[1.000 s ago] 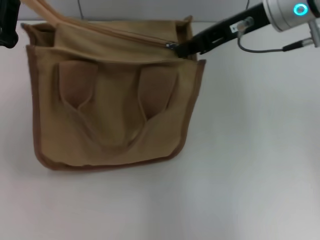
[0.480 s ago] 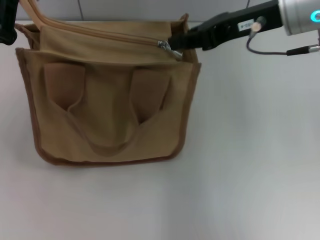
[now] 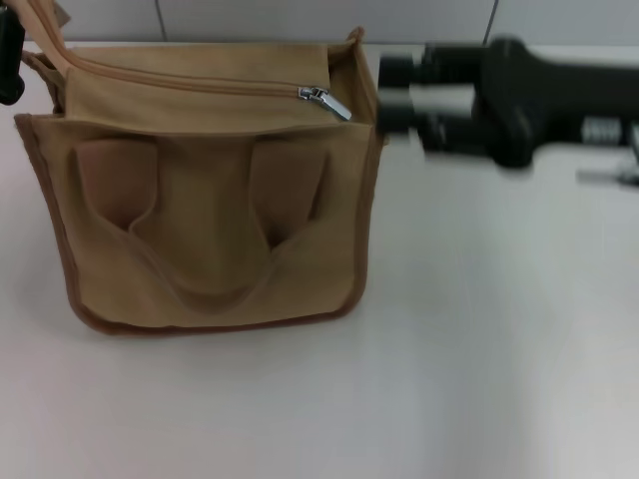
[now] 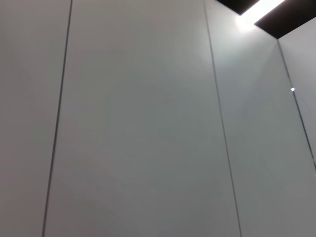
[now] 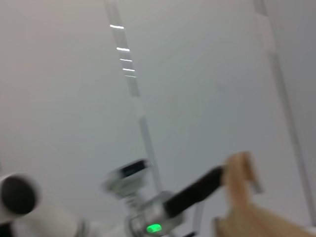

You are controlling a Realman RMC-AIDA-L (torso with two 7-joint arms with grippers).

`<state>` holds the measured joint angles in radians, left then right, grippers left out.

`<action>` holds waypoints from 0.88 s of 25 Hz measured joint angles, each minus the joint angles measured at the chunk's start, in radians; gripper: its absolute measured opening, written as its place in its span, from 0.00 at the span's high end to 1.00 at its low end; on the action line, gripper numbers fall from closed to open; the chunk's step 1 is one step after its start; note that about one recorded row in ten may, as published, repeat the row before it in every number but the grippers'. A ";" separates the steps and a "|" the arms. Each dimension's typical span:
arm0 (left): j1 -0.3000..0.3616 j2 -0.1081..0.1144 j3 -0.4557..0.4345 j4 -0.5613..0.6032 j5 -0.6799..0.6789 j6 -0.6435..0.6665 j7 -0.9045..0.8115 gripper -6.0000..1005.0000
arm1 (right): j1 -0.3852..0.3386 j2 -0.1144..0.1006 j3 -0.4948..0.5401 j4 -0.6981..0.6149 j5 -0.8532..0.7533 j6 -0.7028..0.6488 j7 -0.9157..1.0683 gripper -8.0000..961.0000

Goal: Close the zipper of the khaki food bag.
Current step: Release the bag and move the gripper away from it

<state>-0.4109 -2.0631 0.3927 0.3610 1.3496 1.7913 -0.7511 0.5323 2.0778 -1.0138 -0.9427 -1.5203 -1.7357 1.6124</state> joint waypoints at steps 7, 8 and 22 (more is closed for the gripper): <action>0.018 0.013 0.010 0.019 0.016 -0.035 -0.077 0.93 | -0.015 -0.001 -0.005 0.260 -0.008 -0.074 -0.363 0.38; 0.021 0.018 0.012 0.023 0.019 -0.037 -0.095 0.92 | -0.015 -0.003 -0.005 0.292 -0.010 -0.072 -0.392 0.34; 0.145 0.124 0.187 0.322 0.186 -0.134 -0.530 0.51 | 0.001 0.002 -0.014 0.427 -0.089 -0.010 -0.526 0.15</action>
<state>-0.2657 -1.9390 0.5795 0.6835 1.5354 1.6573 -1.2807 0.5332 2.0802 -1.0279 -0.5156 -1.6088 -1.7458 1.0863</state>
